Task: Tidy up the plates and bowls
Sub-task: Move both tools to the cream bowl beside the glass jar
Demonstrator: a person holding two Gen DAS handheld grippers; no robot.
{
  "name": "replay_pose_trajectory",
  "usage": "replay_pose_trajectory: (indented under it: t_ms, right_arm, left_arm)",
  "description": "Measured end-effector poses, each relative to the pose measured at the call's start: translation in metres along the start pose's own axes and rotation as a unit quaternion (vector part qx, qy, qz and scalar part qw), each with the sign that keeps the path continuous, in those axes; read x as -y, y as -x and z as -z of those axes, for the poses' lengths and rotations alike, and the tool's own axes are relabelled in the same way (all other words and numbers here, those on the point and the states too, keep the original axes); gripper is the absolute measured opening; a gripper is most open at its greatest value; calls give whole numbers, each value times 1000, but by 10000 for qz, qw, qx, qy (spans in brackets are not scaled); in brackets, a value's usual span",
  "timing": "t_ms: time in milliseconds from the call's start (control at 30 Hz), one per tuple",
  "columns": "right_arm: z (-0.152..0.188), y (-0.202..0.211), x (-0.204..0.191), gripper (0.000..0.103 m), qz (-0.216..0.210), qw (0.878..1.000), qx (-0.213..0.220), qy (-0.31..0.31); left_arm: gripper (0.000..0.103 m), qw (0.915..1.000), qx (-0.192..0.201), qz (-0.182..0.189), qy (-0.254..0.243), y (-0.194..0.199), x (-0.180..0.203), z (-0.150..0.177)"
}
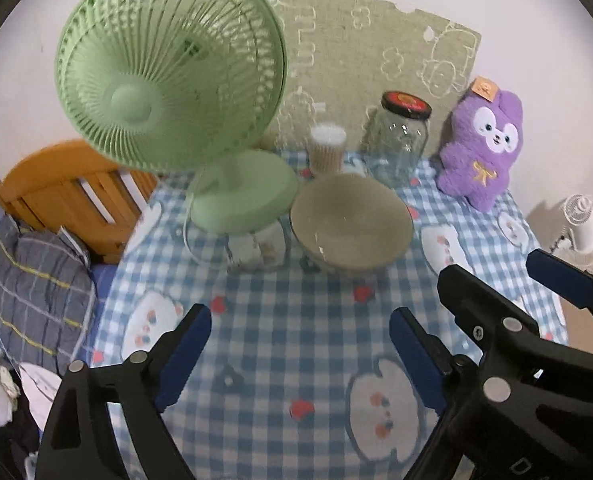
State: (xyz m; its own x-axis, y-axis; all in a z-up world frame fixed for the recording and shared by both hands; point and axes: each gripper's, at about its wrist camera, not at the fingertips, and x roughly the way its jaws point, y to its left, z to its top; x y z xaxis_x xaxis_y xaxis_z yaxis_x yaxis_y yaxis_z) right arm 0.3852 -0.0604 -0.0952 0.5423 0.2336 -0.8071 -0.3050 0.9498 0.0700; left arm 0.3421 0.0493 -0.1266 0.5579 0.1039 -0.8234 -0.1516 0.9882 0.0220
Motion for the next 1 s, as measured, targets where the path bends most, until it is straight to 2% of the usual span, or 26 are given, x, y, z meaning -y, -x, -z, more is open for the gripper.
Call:
replay_pose_trajectory:
  t_ms: [167, 267, 500, 600, 800, 1000]
  right_arm:
    - [-14, -10, 5, 79, -57, 9999, 89, 23]
    - [-25, -18, 10, 79, -147, 9998, 127, 49]
    - [-42, -33, 20, 79, -6, 9989, 388, 260]
    - [-44, -42, 19, 79, 61, 9985, 370, 397]
    - [-49, -64, 24, 79, -129, 9991, 286, 286]
    - [-52, -84, 25, 79, -115, 9993, 234, 265]
  left_arm:
    - [95, 10000, -39, -13, -83, -15, 1, -18]
    - [95, 10000, -33, -8, 27, -22, 0, -27]
    - [95, 9995, -107, -15, 289, -46, -7, -42]
    - [94, 9992, -212, -85, 321, -60, -9, -44]
    - [93, 9986, -299, -109, 427, -80, -14, -49]
    - [93, 9993, -168, -163, 297, -92, -11, -52]
